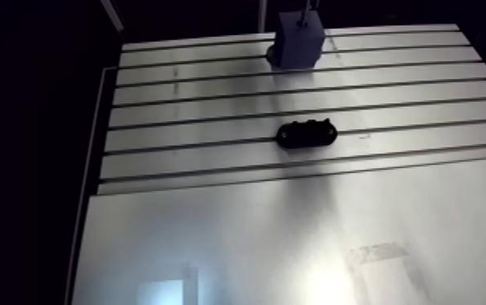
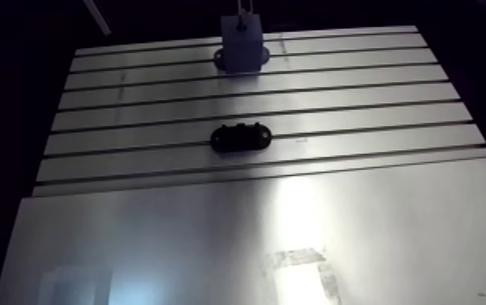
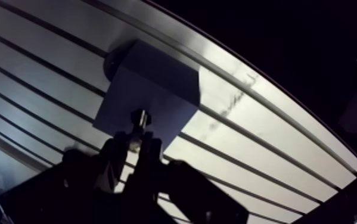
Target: Pick up the M10 bolt and insert it into the hex recess until seated.
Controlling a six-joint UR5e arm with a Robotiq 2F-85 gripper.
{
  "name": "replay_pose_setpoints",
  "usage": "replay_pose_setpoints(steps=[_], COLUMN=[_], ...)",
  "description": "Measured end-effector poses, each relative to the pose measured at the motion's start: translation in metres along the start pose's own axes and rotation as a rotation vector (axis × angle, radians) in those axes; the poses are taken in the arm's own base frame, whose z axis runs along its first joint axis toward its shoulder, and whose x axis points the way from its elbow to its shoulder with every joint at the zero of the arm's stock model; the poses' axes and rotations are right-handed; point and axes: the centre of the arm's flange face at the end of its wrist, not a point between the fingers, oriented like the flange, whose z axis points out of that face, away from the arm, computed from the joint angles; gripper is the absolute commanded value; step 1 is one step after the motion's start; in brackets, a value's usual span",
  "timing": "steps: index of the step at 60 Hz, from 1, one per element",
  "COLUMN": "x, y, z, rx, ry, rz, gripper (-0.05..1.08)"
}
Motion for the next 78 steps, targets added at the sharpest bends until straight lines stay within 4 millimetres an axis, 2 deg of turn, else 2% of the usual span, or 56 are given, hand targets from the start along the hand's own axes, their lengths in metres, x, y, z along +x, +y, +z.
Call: replay_pose_setpoints(steps=[24, 43, 45, 46, 47, 48, 49, 50, 51, 52, 53, 54, 55, 78], x=[0.0009, 0.0039, 0.0041, 0.0042, 0.0043, 0.0044, 0.0045, 0.0045, 0.0046, 0.0046, 0.0047, 0.0047, 0.0047, 0.0055], y=[-0.0009, -0.0054, -0.0056, -0.0057, -0.0057, -0.0058, -0.0059, -0.0059, -0.006, -0.006, -0.006, -0.006, -0.006, -0.0055], z=[0.0013, 0.0032, 0.0033, 0.0034, 0.0036, 0.0037, 0.0039, 0.004, 0.0041, 0.0042, 0.0043, 0.0043, 0.0044, 0.0022], rx=[0.0, 0.0, 0.0, 0.0, 0.0, 0.0, 0.0, 0.0, -0.001, -0.001, -0.001, -0.002, -0.002, -0.026], ry=[-0.002, -0.005, -0.005, -0.005, -0.006, -0.006, -0.006, -0.006, -0.006, -0.006, -0.005, -0.005, -0.005, 0.027], rz=[-0.002, -0.006, -0.006, -0.006, -0.006, -0.006, -0.006, -0.006, -0.006, -0.005, -0.005, -0.004, -0.004, 0.01], gripper=[0.88, 0.74, 0.71, 0.65, 0.54, 0.54, 0.41, 0.41, 0.29, 0.29, 0.12, 0.12, 0.02, 0.01])
